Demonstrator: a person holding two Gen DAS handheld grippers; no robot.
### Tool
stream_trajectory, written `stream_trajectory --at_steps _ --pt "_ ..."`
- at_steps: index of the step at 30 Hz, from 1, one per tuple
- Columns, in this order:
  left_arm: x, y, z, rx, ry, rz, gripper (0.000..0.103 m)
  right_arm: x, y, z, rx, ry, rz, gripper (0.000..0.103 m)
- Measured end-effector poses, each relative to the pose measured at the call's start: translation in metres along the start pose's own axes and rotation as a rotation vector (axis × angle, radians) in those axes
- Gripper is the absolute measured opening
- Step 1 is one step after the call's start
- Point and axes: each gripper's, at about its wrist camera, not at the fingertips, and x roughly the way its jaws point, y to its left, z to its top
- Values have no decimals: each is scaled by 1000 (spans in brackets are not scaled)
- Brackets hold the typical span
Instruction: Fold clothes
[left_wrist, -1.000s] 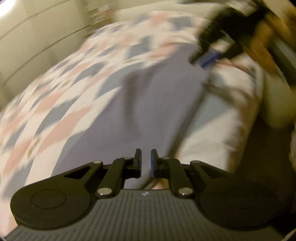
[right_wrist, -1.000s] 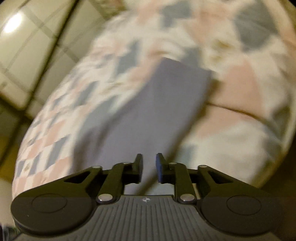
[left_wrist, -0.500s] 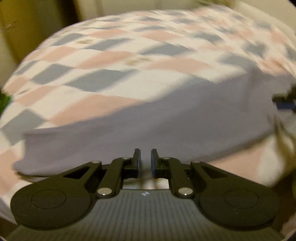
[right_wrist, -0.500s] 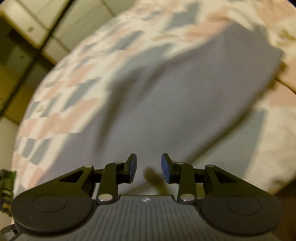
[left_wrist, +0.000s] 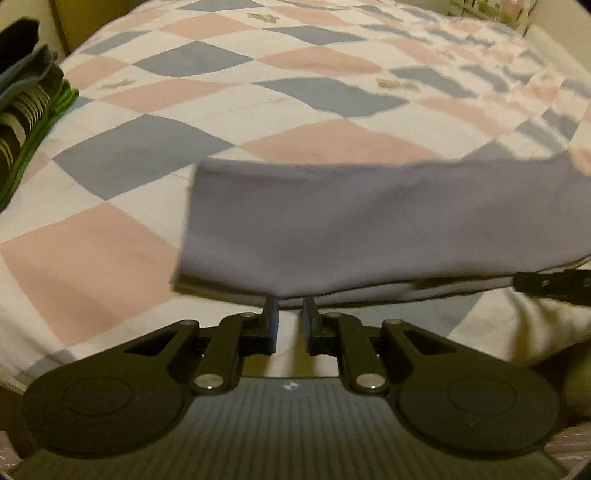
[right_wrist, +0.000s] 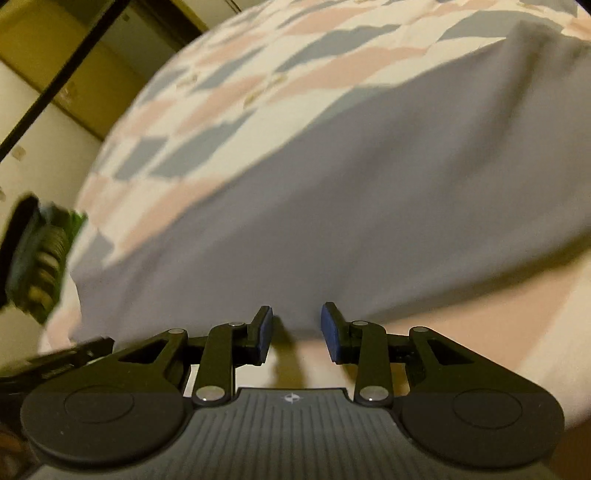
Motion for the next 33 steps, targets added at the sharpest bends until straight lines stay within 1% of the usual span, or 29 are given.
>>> stream_trajectory --at_steps 1,3,4,6,7,9,11,12,14,15,16,17,18,20,21,22,24,25,27,28,30,31,33 --pt "-4 6 10 21 -32 -24 11 0 11 -10 -5 11 -28 34" --pt "-12 19 31 62 -96 -71 11 -12 36 -14 28 -52 -44 34" --pt "-10 23 41 84 -120 -89 13 -13 52 -10 22 -97 -43 34" --pt "7 29 59 130 -150 -118 15 -16 83 -2 8 -187 -41 34" --pt "21 32 62 152 -143 -123 16 -12 95 3 11 -212 -38 34" --pt "51 38 63 194 -101 -114 15 8 116 8 21 -228 -45 34" --pt "69 49 56 215 -72 -102 17 34 130 -2 4 -211 -67 35" --pt "69 56 49 221 -70 -104 17 48 137 -10 -3 -179 -75 35" --pt "56 65 44 206 -73 -103 18 58 152 -36 -40 -151 -87 36" --pt "49 69 43 195 -74 -102 18 62 159 -49 -59 -137 -93 42" --pt "41 72 42 185 -75 -100 17 60 169 -58 -101 -128 -95 51" --pt "32 74 43 186 -86 -107 17 58 178 -66 -143 -119 -96 53" --pt "23 73 44 196 -108 -121 17 53 183 -67 -152 -113 -84 54" --pt "14 68 42 234 -133 -164 17 43 182 -63 -87 -144 -35 49" --pt "15 63 38 263 -130 -183 18 39 181 -59 -77 -181 -44 48" --pt "18 57 30 300 -111 -180 17 34 179 -56 -68 -218 -52 49" --pt "27 43 10 380 -64 -140 17 38 172 -51 -95 -220 -107 49" --pt "28 39 0 400 -42 -116 17 40 168 -49 -108 -221 -134 48" --pt "22 35 -17 410 2 -62 17 45 166 -59 -192 -158 -150 47" --pt "18 34 -22 400 31 -40 18 48 165 -64 -234 -127 -158 48" --pt "5 35 -20 346 93 -2 18 54 162 -74 -317 -63 -173 48" --pt "-5 33 -16 330 105 12 18 48 162 -74 -317 -33 -158 48" --pt "-30 24 -3 318 100 27 18 30 156 -68 -242 -9 -117 47"
